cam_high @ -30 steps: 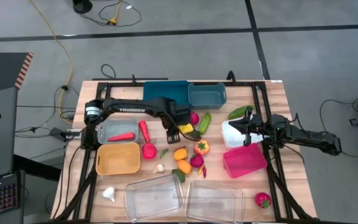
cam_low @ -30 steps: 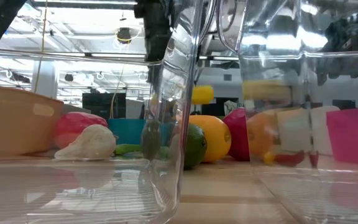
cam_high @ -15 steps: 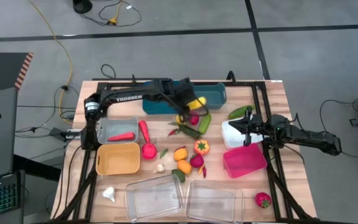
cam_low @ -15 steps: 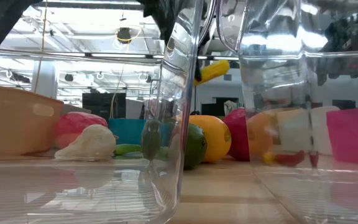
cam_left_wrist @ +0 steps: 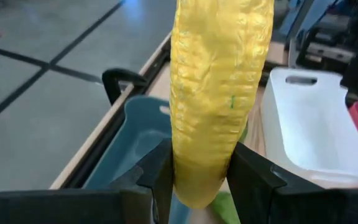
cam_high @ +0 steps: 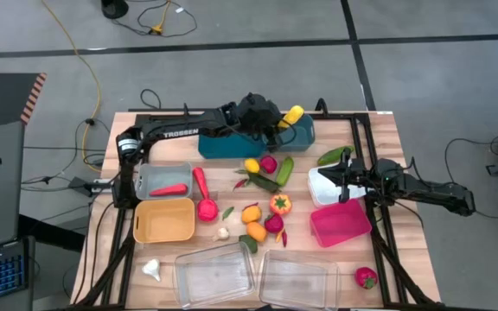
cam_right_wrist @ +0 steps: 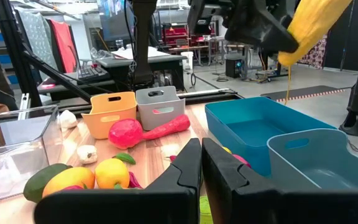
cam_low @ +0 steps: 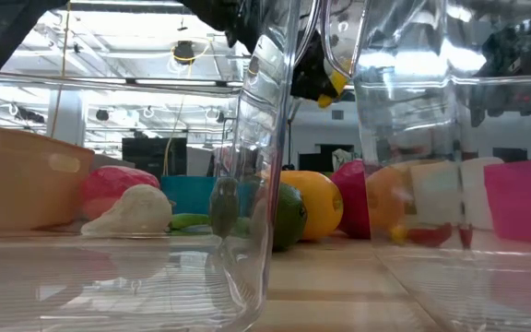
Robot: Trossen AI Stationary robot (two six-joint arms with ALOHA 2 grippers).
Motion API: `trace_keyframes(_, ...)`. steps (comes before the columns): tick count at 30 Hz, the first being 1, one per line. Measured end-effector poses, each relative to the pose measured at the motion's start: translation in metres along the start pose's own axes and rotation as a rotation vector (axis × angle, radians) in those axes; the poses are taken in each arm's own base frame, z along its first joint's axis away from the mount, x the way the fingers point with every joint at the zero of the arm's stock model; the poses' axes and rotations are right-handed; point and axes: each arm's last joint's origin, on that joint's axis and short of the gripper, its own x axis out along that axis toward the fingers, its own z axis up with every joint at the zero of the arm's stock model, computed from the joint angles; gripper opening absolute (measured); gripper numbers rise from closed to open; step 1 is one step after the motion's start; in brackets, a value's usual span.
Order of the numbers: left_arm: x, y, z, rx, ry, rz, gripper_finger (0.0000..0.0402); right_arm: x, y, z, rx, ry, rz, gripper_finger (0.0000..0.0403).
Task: Sort produce into baskets
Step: Put the yellow corn into the dark green bin
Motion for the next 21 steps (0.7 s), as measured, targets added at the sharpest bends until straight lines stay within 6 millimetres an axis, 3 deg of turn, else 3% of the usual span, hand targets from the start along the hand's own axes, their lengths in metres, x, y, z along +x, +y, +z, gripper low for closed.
trace_keyframes(6,0.006,0.002,-0.011,-0.002,0.026,0.008,0.0119,0.0,0.0,0.0,0.0,0.0,0.0,0.0044)
trace_keyframes(10,0.02,0.005,-0.022,-0.009,0.057,0.043,0.013,0.0,0.0,0.0,0.0,0.0,0.0,0.0044)
trace_keyframes(15,0.039,0.008,-0.037,-0.015,0.089,0.055,0.0153,0.0,0.0,0.0,0.001,-0.001,0.001,0.0044)
trace_keyframes(21,0.044,0.009,-0.046,-0.016,0.143,0.061,0.019,0.0,0.0,0.0,0.001,-0.002,0.001,0.0044)
